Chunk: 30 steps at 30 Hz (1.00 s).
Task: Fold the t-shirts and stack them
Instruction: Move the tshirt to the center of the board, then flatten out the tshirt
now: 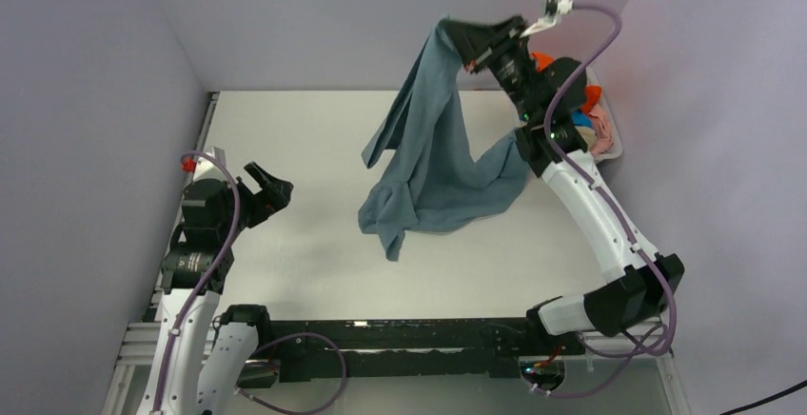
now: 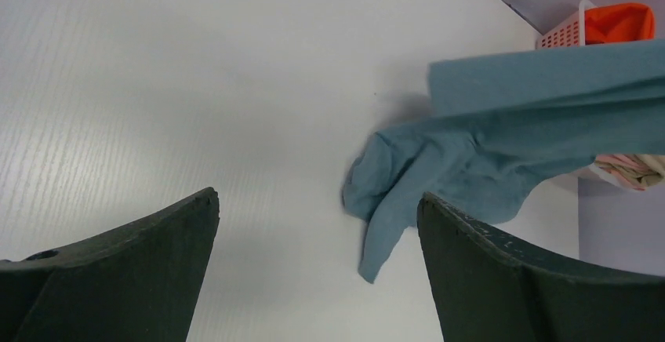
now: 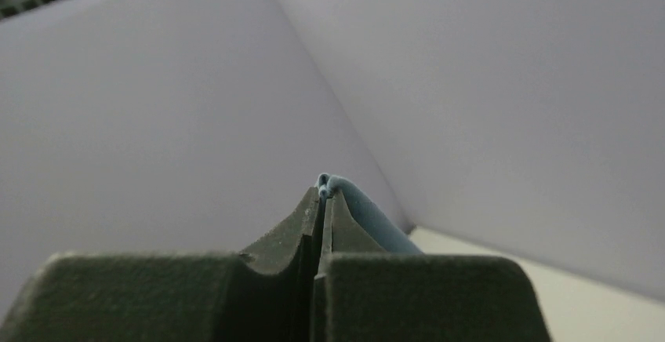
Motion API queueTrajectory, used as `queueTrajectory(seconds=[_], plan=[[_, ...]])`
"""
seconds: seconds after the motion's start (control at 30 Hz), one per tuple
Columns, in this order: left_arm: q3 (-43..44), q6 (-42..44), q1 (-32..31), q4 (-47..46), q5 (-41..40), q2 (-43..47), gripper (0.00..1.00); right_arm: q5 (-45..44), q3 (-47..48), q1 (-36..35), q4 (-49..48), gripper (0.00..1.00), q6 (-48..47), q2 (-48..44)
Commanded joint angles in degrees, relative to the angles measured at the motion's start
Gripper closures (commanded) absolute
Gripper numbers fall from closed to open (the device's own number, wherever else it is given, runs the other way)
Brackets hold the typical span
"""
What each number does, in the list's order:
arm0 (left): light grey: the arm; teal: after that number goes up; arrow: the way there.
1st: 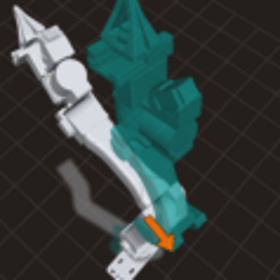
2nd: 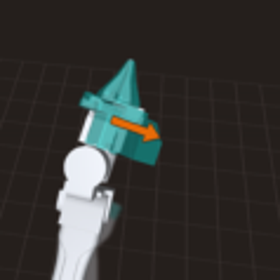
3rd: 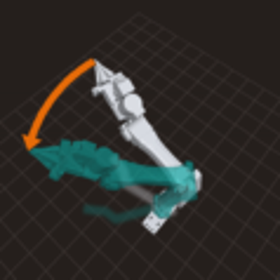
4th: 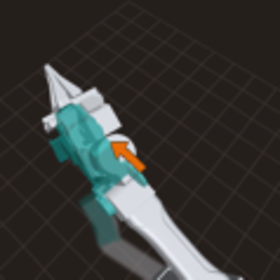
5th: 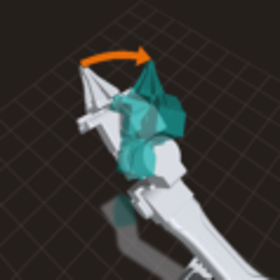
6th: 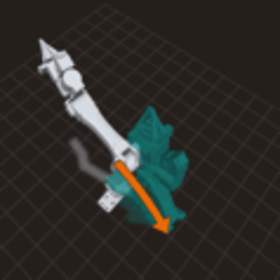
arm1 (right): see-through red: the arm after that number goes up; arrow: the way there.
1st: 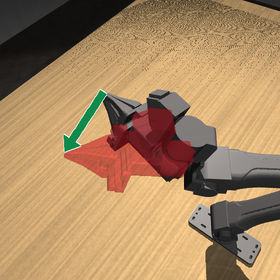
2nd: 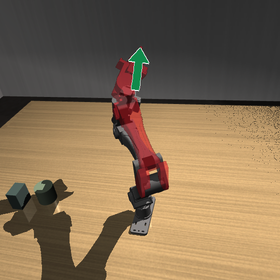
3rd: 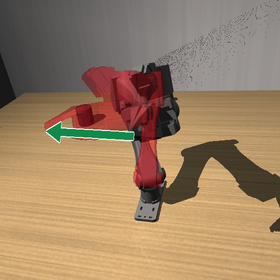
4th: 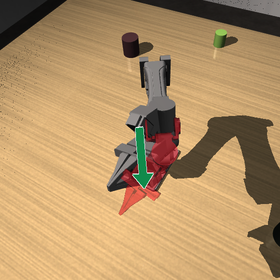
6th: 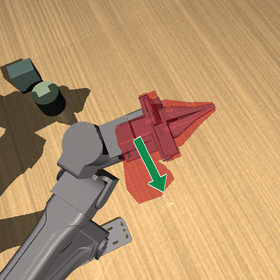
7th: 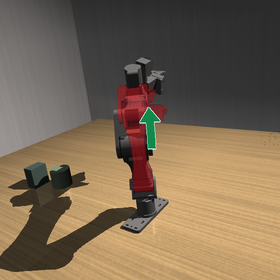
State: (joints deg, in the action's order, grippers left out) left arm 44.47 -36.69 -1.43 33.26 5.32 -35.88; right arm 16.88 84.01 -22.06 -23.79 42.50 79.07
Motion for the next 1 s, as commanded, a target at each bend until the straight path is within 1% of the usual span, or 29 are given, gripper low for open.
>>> queueTrajectory(seconds=[0.0, 0.03, 0.1, 0.17, 0.23, 0.27, 0.3, 0.37, 0.43, 0.5, 0.67, 0.73, 0.8, 0.87, 0.97], plan=[[-0.5, 0.2, -0.1, 0.4, 3.9, -1.2, 0.01, -8.7, -16.9, 0.4, -6.2, 1.0, -1.9, -9.3], [-1.2, 0.5, -0.1, 0.0, 5.2, -1.6, 0.01, -14.6, -20.8, 0.5, -5.1, 1.0, -3.5, -11.9], [-2.9, 0.6, 0.0, -1.9, 9.1, -2.2, 0.01, -22.9, -27.2, 0.7, -1.5, 1.0, -5.7, -16.3], [-5.1, 0.6, -0.2, -5.1, 15.0, -3.0, 0.01, -28.8, -32.0, 0.8, 4.4, 1.0, -7.3, -19.9], [-8.2, -0.2, -1.5, -10.6, 20.8, -3.8, 0.01, -33.8, -36.1, 0.8, 11.0, 1.0, -7.4, -22.5], [-9.8, -0.6, -2.3, -12.9, 22.1, -4.4, 0.01, -36.2, -38.2, 0.9, 14.3, 1.0, -7.1, -23.4], [-11.6, -1.0, -4.8, -15.2, 22.3, -5.2, 0.01, -38.5, -40.3, 0.9, 17.9, 1.0, -6.4, -24.1], [-12.6, -1.2, -10.1, -17.7, 20.2, -8.2, 0.01, -42.0, -44.6, 0.9, 22.5, 1.0, -5.0, -25.7], [-11.5, -0.2, -15.9, -18.1, 16.5, -13.7, 0.01, -43.2, -49.2, 1.0, 25.0, 1.0, -4.1, -27.8], [-10.1, 1.0, -20.3, -19.0, 13.6, -19.1, 0.01, -43.2, -51.7, 1.1, 26.3, 1.0, -4.0, -29.9], [-8.2, 3.3, -26.7, -27.9, 13.1, -33.5, 0.0, -42.7, -54.6, 1.1, 27.6, 1.0, -3.5, -33.1], [-5.9, 3.9, -27.6, -27.1, 10.9, -39.5, 0.05, -42.2, -54.6, 1.1, 28.5, 1.0, -3.4, -33.3], [-3.8, 4.4, -27.8, -27.3, 10.4, -44.5, 0.12, -41.4, -54.6, 1.2, 29.1, 1.0, -3.4, -33.3], [-2.8, 4.5, -28.2, -28.9, 11.4, -48.7, 0.19, -40.6, -55.0, 1.1, 29.2, 1.0, -3.5, -33.0], [-2.0, 3.8, -29.5, -31.5, 12.7, -52.9, 0.25, -40.7, -55.5, 1.2, 29.9, 1.0, -2.9, -32.9]])
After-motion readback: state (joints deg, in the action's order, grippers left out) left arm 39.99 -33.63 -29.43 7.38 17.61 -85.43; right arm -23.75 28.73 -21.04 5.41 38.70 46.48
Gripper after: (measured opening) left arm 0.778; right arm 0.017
